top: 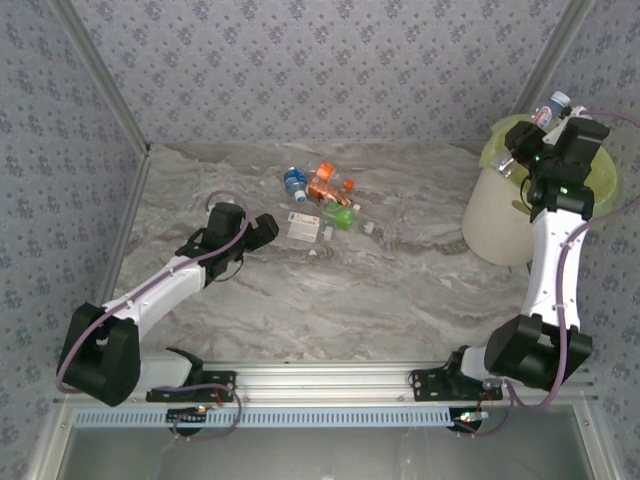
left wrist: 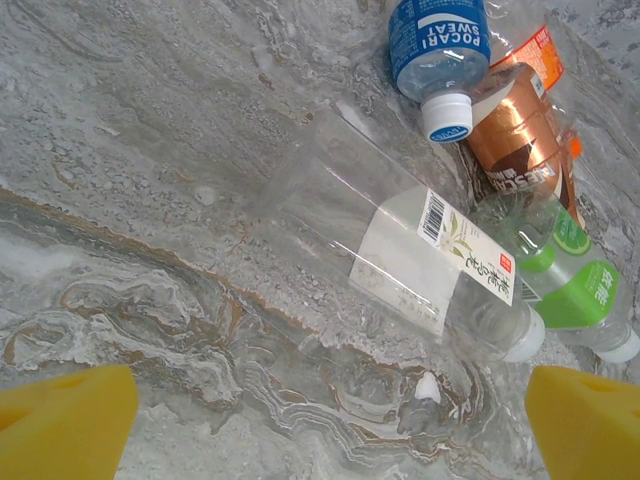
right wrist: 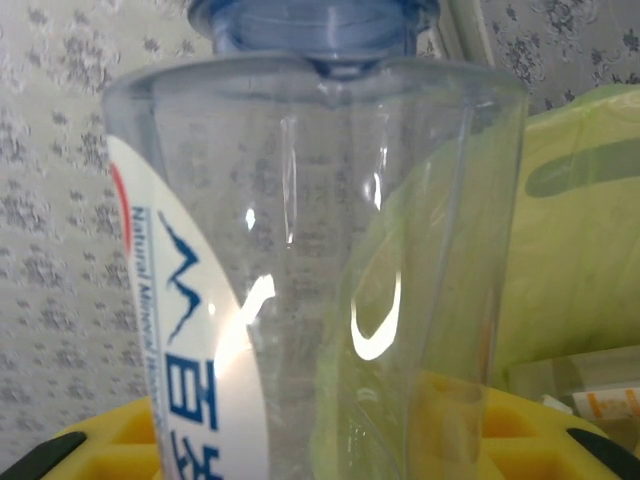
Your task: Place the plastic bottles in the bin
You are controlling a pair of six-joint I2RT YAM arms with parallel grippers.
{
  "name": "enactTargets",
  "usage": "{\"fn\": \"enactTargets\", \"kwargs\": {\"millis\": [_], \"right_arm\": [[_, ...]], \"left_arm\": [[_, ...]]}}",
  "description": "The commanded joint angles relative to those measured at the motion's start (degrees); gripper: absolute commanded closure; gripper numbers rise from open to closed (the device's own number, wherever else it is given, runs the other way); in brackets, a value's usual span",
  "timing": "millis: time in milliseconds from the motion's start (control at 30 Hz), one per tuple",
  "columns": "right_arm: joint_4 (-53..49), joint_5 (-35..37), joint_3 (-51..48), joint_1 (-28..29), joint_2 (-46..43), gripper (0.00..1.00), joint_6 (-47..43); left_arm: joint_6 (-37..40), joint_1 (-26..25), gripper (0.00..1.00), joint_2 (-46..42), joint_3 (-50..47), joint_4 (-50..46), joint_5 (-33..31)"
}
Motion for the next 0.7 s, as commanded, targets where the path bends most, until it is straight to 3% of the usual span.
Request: {"fn": "enactTargets", "kwargs": {"millis": [0,333,533,600,667], "right_arm": [[2.46,1.98,1.26,-2.59,2.6,0.61,5.19],[7.26,4.82,0.69,-3.48,6.82,0.49,15.16],[0.95,9.19,4.24,-1.38,7.46,0.09,9.72],[-0.65,11.63,4.54,-0.77,6.85,0.0,9.67],[-1.52,13.84,4.24,-0.26,5.82,0.0,7.81]], "left_arm": [[-0.47,0.32,0.01,-1.16,0.84,0.86,0.92],[-0.66,0.3,0.0,-1.53,0.45,0.69,0.92],[-0.32,0.3,0.01,-1.27,0.36,0.33,0.76],[-0.29,0.3,0.0,-1.1,0.47,0.29,0.61],[-0.11,0.3,0.0,-0.96,0.69,0.16,0.63]]}}
